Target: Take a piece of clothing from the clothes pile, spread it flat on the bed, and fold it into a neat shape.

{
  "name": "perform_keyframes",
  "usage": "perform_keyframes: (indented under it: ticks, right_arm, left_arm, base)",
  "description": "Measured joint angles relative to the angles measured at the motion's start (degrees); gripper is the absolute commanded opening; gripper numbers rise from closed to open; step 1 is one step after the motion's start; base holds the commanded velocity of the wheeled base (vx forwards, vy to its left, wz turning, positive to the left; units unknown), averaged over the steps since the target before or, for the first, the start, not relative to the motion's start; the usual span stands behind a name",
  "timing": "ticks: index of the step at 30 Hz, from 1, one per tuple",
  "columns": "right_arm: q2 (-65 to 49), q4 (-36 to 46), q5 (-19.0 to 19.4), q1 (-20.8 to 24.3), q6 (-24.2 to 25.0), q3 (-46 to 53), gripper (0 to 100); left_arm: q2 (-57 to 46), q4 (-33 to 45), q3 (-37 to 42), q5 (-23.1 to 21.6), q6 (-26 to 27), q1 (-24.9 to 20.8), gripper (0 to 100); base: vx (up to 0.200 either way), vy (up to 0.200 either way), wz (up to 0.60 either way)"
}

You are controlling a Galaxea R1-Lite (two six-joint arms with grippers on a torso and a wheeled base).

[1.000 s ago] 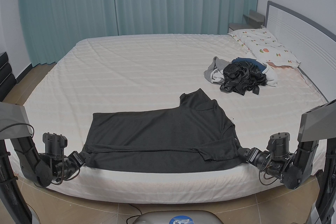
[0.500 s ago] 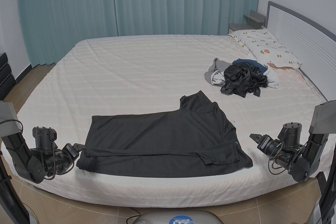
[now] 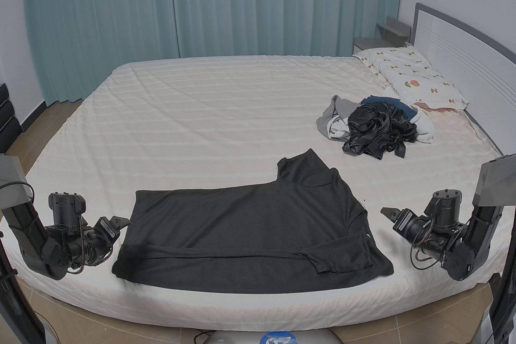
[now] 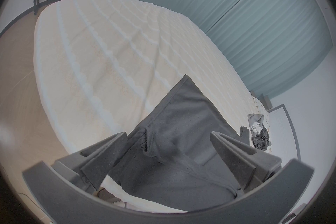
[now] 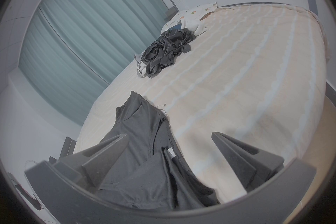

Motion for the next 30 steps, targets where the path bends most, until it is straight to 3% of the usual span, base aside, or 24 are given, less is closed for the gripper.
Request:
perform_keyframes:
  ticks: [5, 17, 23, 30]
  right_arm:
    - [0.15, -0.02, -0.02, 0.16, -0.01, 0.00, 100]
    - [0.20, -0.06, -0.02, 0.88, 0.05, -0.09, 100]
    - [0.20, -0.11, -0.02, 1.13, 0.05, -0.09, 100]
    - [0.20, -0.11, -0.02, 1.51, 0.07, -0.09, 100]
  left_arm:
    - [0.02, 0.02, 0.02, -0.02, -0.06, 0.04, 100]
    - [0.77, -0.02, -0.20, 0.01, 0.18, -0.06, 100]
    - [1.24, -0.13, -0.66, 0.06, 0.24, -1.40, 100]
    - [1.46, -0.38, -3.28, 0.13, 0.07, -2.28, 100]
  base:
    - [0.000, 0.200, 0.00]
    - [0.000, 0.000, 0.00]
    - [0.200, 0.000, 0.00]
    - [0.000, 0.000, 0.00]
